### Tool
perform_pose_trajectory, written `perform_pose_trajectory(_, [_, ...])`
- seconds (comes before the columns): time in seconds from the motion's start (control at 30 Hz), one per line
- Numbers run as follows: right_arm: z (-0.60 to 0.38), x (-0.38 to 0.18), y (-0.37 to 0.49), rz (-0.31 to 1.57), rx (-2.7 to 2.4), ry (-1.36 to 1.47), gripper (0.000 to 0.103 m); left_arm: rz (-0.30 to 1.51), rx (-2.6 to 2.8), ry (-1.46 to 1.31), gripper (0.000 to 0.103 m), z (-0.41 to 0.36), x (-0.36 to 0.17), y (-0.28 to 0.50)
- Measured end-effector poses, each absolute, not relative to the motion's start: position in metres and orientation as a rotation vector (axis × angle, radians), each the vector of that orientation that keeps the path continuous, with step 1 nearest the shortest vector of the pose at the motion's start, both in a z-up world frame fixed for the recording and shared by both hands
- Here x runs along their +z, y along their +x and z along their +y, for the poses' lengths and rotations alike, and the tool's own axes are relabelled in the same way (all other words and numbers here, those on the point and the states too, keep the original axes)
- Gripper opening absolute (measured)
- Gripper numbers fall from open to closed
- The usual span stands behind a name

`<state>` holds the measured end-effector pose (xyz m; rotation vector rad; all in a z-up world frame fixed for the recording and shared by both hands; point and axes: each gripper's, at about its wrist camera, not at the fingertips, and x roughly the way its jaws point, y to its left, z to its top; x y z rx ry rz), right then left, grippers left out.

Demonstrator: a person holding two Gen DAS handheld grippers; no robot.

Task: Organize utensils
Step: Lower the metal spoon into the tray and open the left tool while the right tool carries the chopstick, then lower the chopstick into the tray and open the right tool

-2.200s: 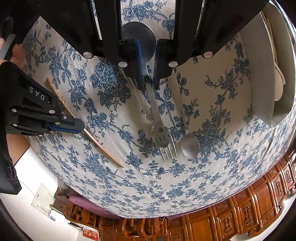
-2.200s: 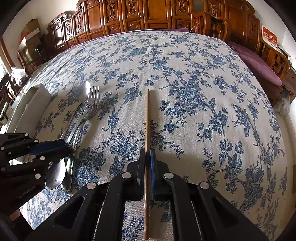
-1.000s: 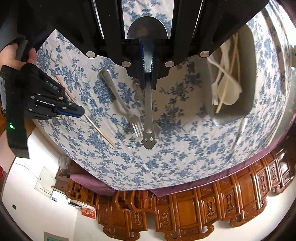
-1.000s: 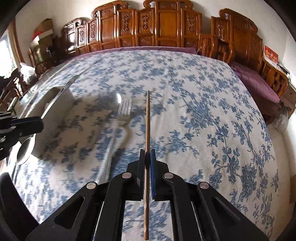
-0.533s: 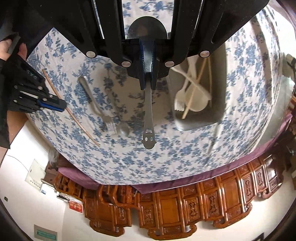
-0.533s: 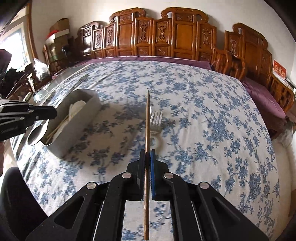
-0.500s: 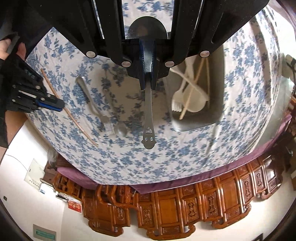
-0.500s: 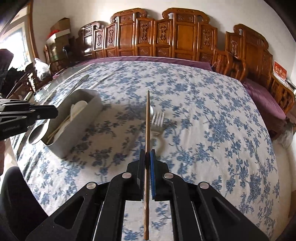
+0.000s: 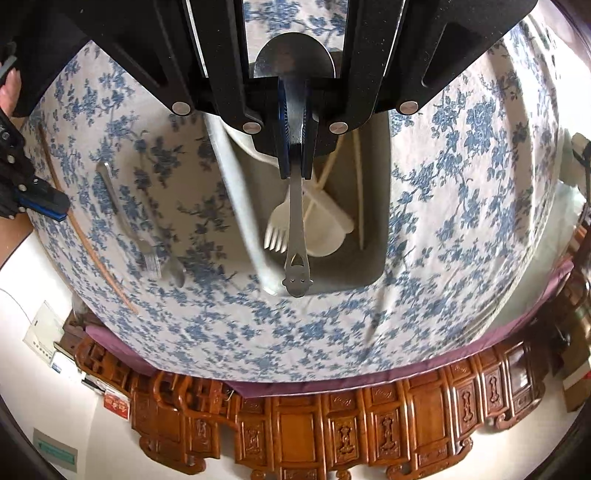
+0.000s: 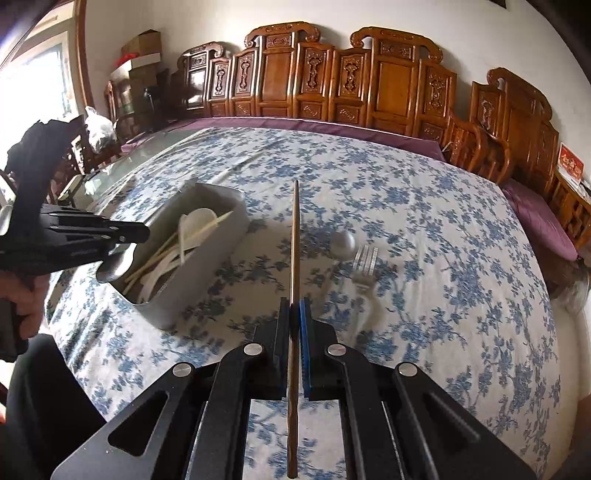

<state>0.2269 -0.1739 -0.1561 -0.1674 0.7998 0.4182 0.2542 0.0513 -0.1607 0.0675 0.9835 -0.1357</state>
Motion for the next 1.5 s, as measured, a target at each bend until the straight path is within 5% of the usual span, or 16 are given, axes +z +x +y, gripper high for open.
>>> perform_pose_trajectory(0.8, [-0.105, -0.14, 0.228, 0.8, 0.465, -0.253, 0.006, 1.014, -0.125, 0.024, 0.006, 0.09, -0.171, 0.265])
perform_pose_trajectory(0.93, [-0.092, -0.138, 0.23, 0.792, 0.479, -0.241, 0.006, 0.976, -0.116, 0.027, 0.021, 0.103, -0.152, 0.244])
perform_pose_trajectory(1.43, [-0.039, -0.153, 0.266, 0.859, 0.541, -0.116, 0.006, 0.898, -0.029, -0.059, 0.03, 0.16, -0.131, 0.195])
perform_pose_trajectory(1.5, [-0.033, -0.156, 0.273, 0.87, 0.543, -0.089, 0.006, 0.895, -0.025, -0.064, 0.038, 0.163, -0.132, 0.195])
